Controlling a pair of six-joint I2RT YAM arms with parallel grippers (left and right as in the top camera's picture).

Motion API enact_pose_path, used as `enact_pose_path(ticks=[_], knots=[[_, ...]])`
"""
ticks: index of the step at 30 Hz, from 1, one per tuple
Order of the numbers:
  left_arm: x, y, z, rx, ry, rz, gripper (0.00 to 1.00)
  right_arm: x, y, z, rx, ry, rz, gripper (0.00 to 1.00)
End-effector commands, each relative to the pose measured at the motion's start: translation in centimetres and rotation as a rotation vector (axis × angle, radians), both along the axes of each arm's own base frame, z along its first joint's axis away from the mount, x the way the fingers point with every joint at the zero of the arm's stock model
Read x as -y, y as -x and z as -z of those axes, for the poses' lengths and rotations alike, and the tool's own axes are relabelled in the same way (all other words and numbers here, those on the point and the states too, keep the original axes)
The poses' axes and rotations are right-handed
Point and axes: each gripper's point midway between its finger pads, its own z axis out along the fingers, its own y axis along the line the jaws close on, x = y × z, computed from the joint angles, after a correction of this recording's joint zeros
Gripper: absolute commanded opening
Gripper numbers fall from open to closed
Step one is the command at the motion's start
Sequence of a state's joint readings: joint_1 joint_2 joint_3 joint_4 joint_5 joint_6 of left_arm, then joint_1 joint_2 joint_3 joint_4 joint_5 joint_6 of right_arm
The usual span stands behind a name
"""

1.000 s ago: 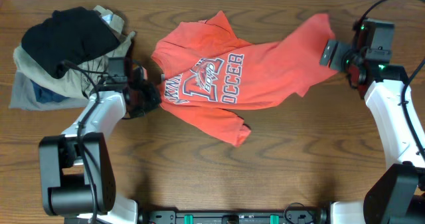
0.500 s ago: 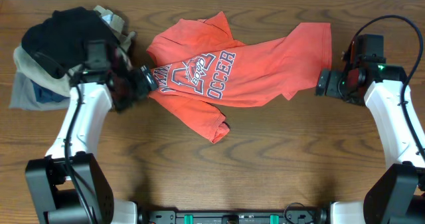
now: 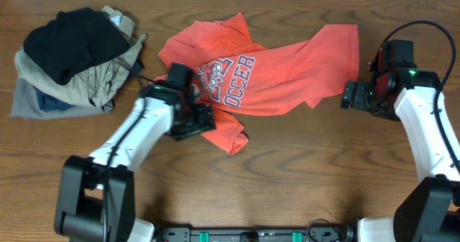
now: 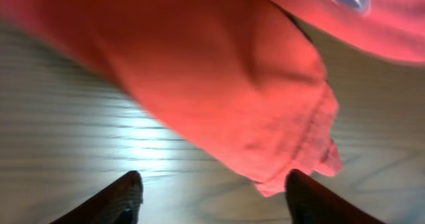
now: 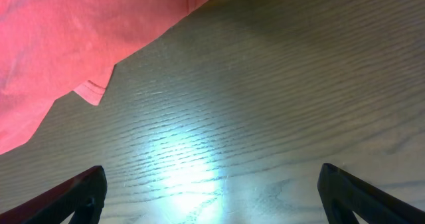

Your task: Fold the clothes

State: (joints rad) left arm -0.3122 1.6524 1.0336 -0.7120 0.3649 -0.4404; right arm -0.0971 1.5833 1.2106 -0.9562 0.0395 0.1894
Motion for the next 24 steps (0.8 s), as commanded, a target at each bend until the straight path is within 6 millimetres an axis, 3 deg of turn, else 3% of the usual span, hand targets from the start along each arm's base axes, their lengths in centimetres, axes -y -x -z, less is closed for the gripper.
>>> enact_pose_path(ticks=[1, 4, 9, 10, 13, 14, 18, 24], knots=[[2.1, 1.1, 1.3, -0.036, -0.005, 0.028, 0.68, 0.1, 0.2, 0.1, -0.009, -0.006, -0.003, 0.99], [3.9, 1.7, 2.3, -0.047, -0.006, 0.059, 0.62, 0.1, 0.4, 0.2, -0.018, -0.007, -0.002, 0.99], [6.1, 3.4, 4.2, -0.09, -0.025, 0.115, 0.62, 0.0, 0.6, 0.2, -0.026, -0.008, -0.002, 0.99], [6.5, 3.6, 4.4, -0.093, -0.028, 0.129, 0.55, 0.0, 0.6, 0.2, -0.026, -0.008, -0.002, 0.99], [6.7, 3.8, 4.7, -0.08, -0.046, 0.154, 0.06, 0.0, 0.6, 0.2, -0.026, -0.007, -0.002, 0.99], [6.7, 3.8, 4.5, -0.074, -0.044, 0.174, 0.06, 0.0, 0.6, 0.2, -0.026, -0.007, -0.002, 0.99], [4.4, 4.0, 2.2, -0.123, -0.084, 0.156, 0.06, 0.1, 0.6, 0.2, -0.027, -0.006, -0.006, 0.99], [-3.2, 2.7, -4.4, -0.093, -0.302, 0.024, 0.06, 0.1, 0.6, 0.2, -0.026, -0.006, -0.006, 0.99]])
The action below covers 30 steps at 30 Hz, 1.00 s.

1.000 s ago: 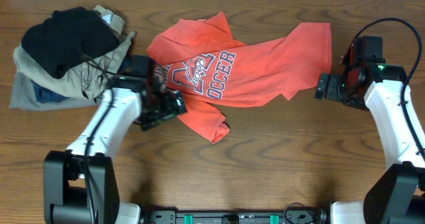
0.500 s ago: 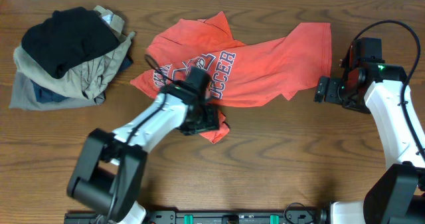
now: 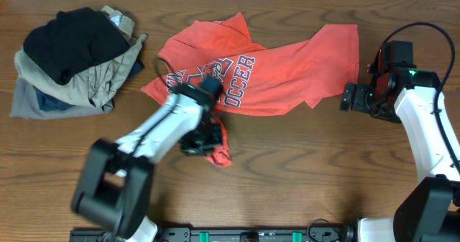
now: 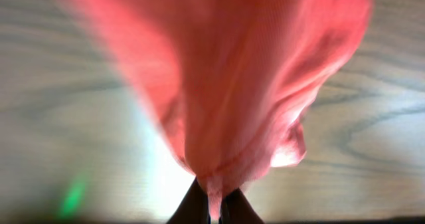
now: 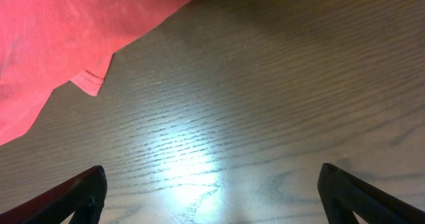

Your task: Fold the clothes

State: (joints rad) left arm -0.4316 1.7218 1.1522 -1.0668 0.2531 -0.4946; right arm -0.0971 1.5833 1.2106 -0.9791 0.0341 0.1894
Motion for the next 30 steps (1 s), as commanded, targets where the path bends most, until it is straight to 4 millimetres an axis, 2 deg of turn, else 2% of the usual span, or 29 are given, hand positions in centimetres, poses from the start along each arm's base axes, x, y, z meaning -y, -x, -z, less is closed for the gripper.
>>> enact_pose_path(ticks=[1, 4, 7, 9, 13, 16, 23, 27, 30], knots=[[-3.9, -3.4, -5.1, 0.198, -0.114, -0.016, 0.06, 0.2, 0.0, 0.1, -0.004, 0.001, -0.005, 0.99], [-6.5, -4.5, -8.1, 0.3, -0.188, -0.054, 0.06, 0.2, 0.0, 0.1, -0.004, 0.001, -0.005, 0.99], [-6.6, -5.1, -9.9, 0.376, -0.165, -0.079, 0.06, 0.2, 0.0, 0.1, -0.004, 0.001, -0.005, 0.99], [-5.8, -5.4, -10.6, 0.413, -0.127, -0.073, 0.06, 0.2, 0.0, 0.1, -0.004, 0.001, -0.004, 0.99], [-3.4, -6.4, -11.9, 0.51, -0.026, 0.059, 0.06, 0.2, 0.0, 0.1, -0.004, 0.001, -0.004, 0.99], [-2.3, -7.7, -13.1, 0.602, 0.009, 0.094, 0.06, 0.2, 0.1, 0.1, -0.007, 0.001, -0.004, 0.99], [1.8, -10.5, -15.5, 0.809, 0.093, 0.324, 0.06, 0.2, 0.1, 0.1, -0.007, 0.001, -0.004, 0.99], [2.1, -10.7, -15.7, 0.828, 0.089, 0.339, 0.06, 0.2, 0.2, 0.1, -0.009, 0.001, -0.005, 0.99], [1.7, -9.9, -15.7, 0.81, 0.08, 0.361, 0.06, 0.2, 0.1, 0.1, -0.008, 0.001, -0.004, 0.99]])
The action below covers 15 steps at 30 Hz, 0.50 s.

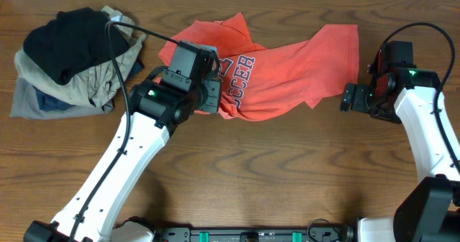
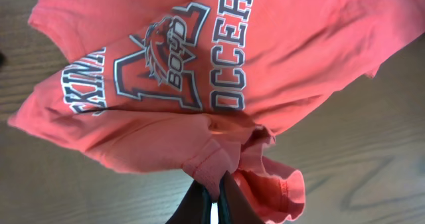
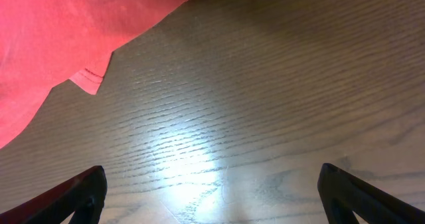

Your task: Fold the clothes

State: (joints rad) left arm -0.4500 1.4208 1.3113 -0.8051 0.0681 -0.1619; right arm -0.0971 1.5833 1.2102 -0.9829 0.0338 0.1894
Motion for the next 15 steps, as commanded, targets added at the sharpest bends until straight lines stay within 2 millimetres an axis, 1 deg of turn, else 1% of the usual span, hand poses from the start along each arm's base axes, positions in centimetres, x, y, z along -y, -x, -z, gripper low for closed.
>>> enact_pose_path(ticks=[1, 3, 4, 7, 9, 11, 13, 15], knots=[[-0.5, 0.9, -0.9, 0.02, -0.043, 0.065, 0.06, 0.2, 0.0, 0.1, -0.003, 0.002, -0.004, 0.99], [-1.4, 2.3, -0.7, -0.009, -0.093, 0.109, 0.06, 0.2, 0.0, 0.1, -0.004, 0.002, -0.005, 0.99], [-2.5, 3.1, -0.6, -0.027, -0.138, 0.111, 0.06, 0.2, 0.0, 0.1, -0.004, 0.002, -0.004, 0.99], [-7.2, 4.7, -0.8, -0.055, -0.32, 0.019, 0.06, 0.2, 0.0, 0.1, -0.004, 0.002, -0.005, 0.99], [-10.4, 5.3, -1.7, -0.04, -0.426, -0.059, 0.06, 0.2, 0.0, 0.1, -0.003, 0.002, -0.004, 0.99], [-13.0, 5.4, -3.1, 0.009, -0.501, -0.143, 0.06, 0.2, 0.0, 0.1, -0.003, 0.002, -0.004, 0.99], [-14.5, 5.2, -4.4, 0.063, -0.532, -0.203, 0.06, 0.2, 0.0, 0.1, -0.004, 0.002, -0.004, 0.99], [-14.7, 4.7, -5.5, 0.118, -0.511, -0.229, 0.06, 0.2, 0.0, 0.1, -0.004, 0.002, -0.004, 0.99]])
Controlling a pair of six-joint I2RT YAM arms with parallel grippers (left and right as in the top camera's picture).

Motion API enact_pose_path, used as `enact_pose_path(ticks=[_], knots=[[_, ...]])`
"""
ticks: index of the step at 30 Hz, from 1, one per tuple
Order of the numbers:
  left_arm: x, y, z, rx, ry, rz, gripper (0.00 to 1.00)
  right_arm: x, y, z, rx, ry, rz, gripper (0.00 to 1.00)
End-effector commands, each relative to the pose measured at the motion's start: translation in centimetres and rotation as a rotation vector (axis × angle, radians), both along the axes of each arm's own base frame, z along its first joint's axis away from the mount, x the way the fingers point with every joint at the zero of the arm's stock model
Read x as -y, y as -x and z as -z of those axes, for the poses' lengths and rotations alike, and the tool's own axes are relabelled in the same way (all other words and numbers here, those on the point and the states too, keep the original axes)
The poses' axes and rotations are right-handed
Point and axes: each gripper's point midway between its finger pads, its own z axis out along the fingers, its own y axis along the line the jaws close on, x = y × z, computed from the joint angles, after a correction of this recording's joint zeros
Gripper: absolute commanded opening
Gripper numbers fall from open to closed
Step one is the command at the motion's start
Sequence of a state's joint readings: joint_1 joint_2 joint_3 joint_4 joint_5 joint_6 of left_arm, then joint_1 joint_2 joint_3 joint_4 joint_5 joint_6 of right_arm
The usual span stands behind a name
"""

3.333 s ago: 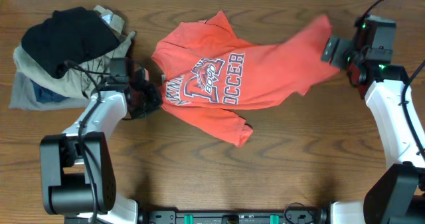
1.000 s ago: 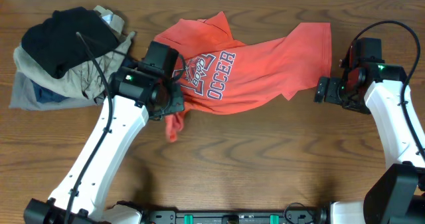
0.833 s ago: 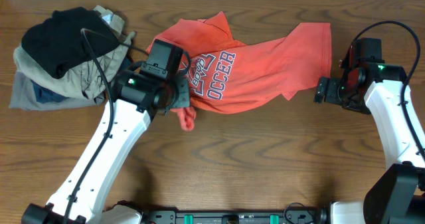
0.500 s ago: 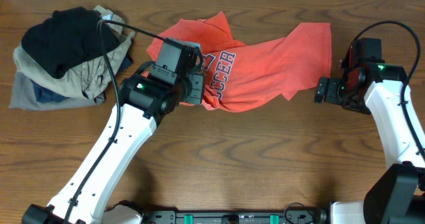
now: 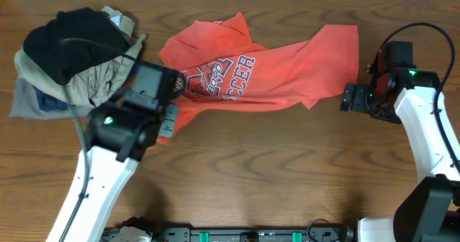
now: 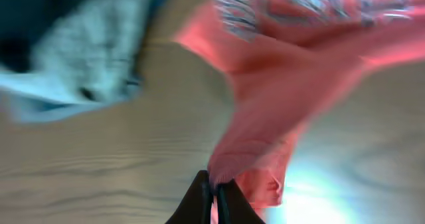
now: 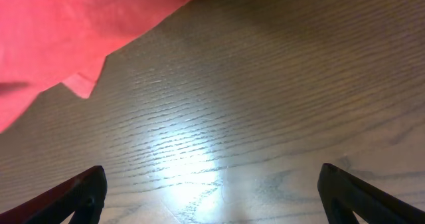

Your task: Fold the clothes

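Note:
An orange T-shirt [image 5: 273, 73] with white and blue lettering lies spread across the far middle of the table. Its lower left part is drawn out toward my left gripper [image 5: 167, 120], which is shut on a bunch of the orange cloth [image 6: 255, 137]. In the blurred left wrist view the fingers [image 6: 202, 201] pinch that cloth just above the wood. My right gripper [image 5: 348, 96] stands open beside the shirt's right end, with bare wood between its fingertips [image 7: 83, 191] and the orange shirt [image 7: 80, 31] off to its upper left.
A pile of other clothes [image 5: 68, 55], black on top of khaki and blue, sits at the far left, close to my left arm. It also shows as the grey and blue pile [image 6: 73, 58] in the left wrist view. The wooden table [image 5: 287, 177] is bare in front of the shirt.
My left gripper has moved left and nearer the front, still shut on the shirt, and the cloth it holds now stretches out to the left. The right arm has not moved.
My left gripper was open over the shirt's lower flap at the front. Then it was shut on that flap. Then it held the flap above the lettering, and now it holds it out to the left near the clothes pile. The right gripper stayed open throughout.

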State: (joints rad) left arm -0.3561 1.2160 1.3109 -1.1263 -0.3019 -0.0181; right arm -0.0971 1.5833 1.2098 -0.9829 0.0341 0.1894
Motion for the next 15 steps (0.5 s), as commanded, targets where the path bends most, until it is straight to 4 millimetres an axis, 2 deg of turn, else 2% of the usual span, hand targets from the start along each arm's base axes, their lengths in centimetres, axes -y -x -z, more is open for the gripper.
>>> enact_pose_path(ticks=[1, 3, 5, 10, 15], knots=[[-2.3, -0.8, -2.6, 0.117, -0.091, -0.06, 0.06, 0.2, 0.0, 0.0, -0.004, 0.001, -0.005, 0.99], [-1.5, -1.0, -2.6, 0.127, -0.052, -0.039, 0.06, 0.2, 0.0, 0.0, -0.004, 0.001, -0.005, 0.99], [0.2, -0.9, -1.9, 0.093, 0.031, 0.017, 0.06, 0.2, 0.0, 0.0, -0.004, 0.001, -0.005, 0.99], [7.1, 0.5, 0.1, -0.067, 0.358, 0.209, 0.06, 0.2, 0.0, 0.0, -0.003, 0.001, -0.004, 0.99], [14.2, 3.6, 0.8, -0.301, 0.709, 0.351, 0.06, 0.2, 0.0, 0.0, -0.003, 0.001, -0.004, 0.99]])
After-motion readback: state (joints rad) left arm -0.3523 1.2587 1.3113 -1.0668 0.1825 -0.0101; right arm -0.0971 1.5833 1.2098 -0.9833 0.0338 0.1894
